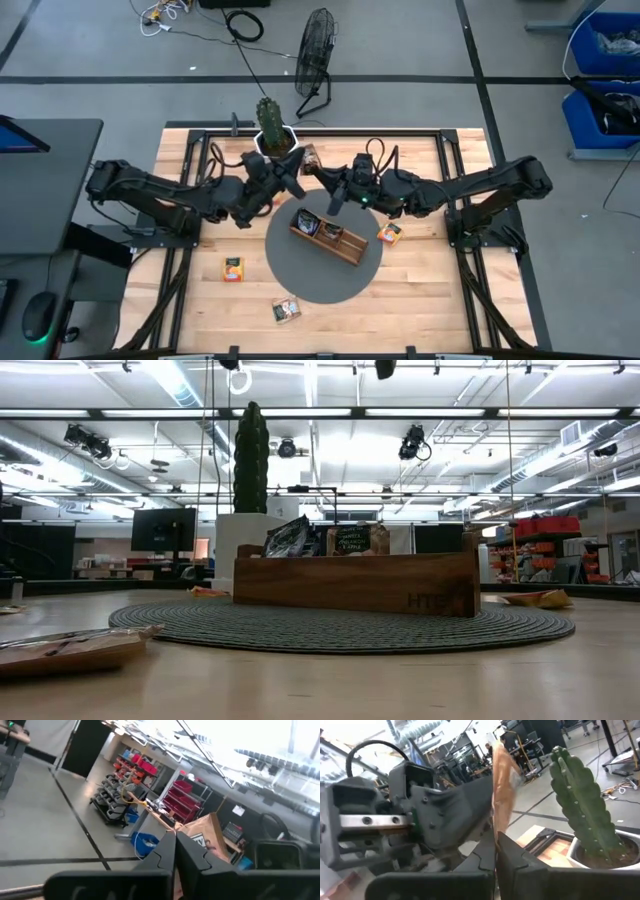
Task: Pick & Place Tea
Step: Put the brown tea bag into the middle section of the wooden organizer
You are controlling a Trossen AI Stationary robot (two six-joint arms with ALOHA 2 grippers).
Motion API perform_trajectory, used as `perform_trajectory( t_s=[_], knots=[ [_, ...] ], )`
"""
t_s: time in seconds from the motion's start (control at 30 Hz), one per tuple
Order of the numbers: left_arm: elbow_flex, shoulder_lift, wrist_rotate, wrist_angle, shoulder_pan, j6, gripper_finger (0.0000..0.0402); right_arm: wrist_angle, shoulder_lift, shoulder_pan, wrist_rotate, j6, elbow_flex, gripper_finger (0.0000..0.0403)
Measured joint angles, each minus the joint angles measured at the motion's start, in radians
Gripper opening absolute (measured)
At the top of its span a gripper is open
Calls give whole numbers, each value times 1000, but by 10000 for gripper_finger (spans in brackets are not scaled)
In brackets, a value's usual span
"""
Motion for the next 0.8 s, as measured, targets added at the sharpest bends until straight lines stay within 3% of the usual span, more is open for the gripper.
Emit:
perform_trajectory(
  t_s=[0.17, 0.27, 0.47, 0.6, 0.8],
  knots=[
    [0, -27, 3, -8, -41, 175, 28, -184, -89, -2, -44, -4, 0, 1],
    [0, -54, 23, -6, -68, 325, 36, -334, -153, -11, -126, 8, 1, 1],
    [1, -92, 211, -82, -96, 554, 73, -611, -226, -53, -357, 76, 2, 0],
    [14, -100, 312, -257, -95, 573, 124, -710, -224, -61, -513, 85, 1, 0],
    [123, -85, 440, -710, -52, 397, 214, -755, -192, -61, -625, 86, 1, 0]
  ],
)
